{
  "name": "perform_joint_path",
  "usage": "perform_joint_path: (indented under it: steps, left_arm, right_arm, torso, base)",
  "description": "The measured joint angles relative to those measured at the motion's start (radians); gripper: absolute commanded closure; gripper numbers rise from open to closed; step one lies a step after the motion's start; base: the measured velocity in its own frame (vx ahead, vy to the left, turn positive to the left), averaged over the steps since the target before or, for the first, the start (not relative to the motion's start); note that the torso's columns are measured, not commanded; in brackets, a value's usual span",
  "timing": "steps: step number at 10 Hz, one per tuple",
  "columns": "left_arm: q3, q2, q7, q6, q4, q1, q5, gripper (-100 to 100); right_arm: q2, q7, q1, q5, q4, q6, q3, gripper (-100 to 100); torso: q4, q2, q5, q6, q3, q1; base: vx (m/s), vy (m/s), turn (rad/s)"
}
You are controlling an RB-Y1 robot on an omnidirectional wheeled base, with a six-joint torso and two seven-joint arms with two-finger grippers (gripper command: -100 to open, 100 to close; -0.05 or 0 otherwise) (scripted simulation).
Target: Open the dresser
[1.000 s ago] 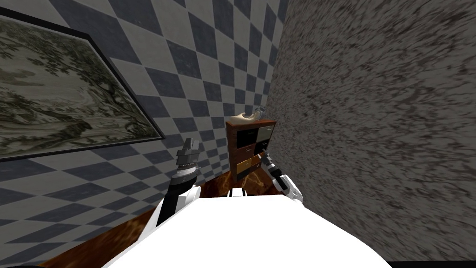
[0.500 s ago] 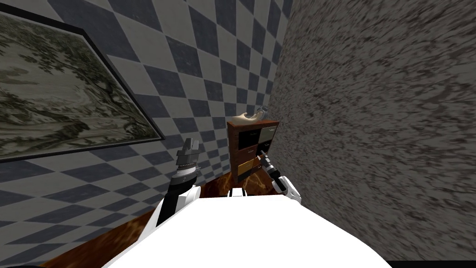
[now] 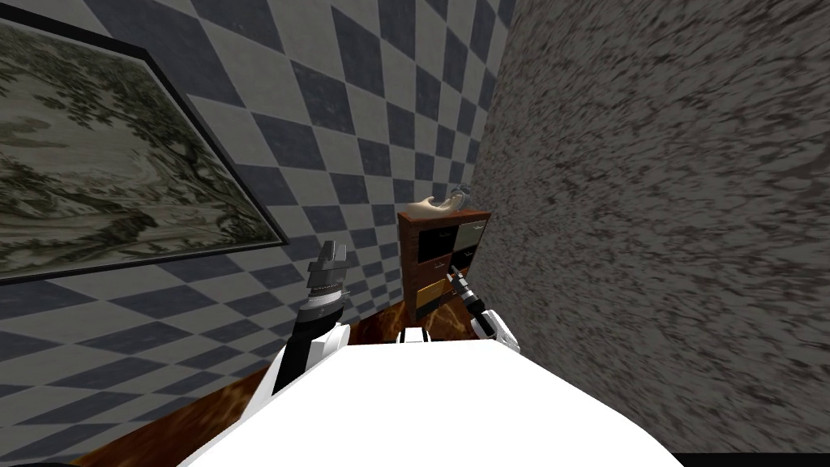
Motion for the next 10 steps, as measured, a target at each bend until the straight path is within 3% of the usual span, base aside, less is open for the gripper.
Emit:
perform_joint_path:
  steps: [3,7,10]
  left_arm:
    - [0.000,0.000,0.000,0.000,0.000,0.000,0.000,0]
    - [0.000,0.000,0.000,0.000,0.000,0.000,0.000,0]
    - [0.000,0.000,0.000,0.000,0.000,0.000,0.000,0]
  right_arm:
    - [0.045,0.066,-0.004,0.023,0.030,-0.013,-0.011,-100]
    - [0.155,0.130,-0.004,0.049,0.053,-0.022,-0.020,-100]
    - [0.147,0.112,-0.020,0.054,0.038,0.006,-0.017,-100]
  torso:
    - [0.000,0.002,0.000,0.000,0.001,-0.001]
    - [0.001,0.002,0.000,0.000,0.001,-0.001]
    - [0.000,0.000,0.000,0.000,0.000,0.001]
  base:
    - [0.030,0.009,0.026]
    - [0.018,0.009,0.011]
    - [0.029,0.025,0.035]
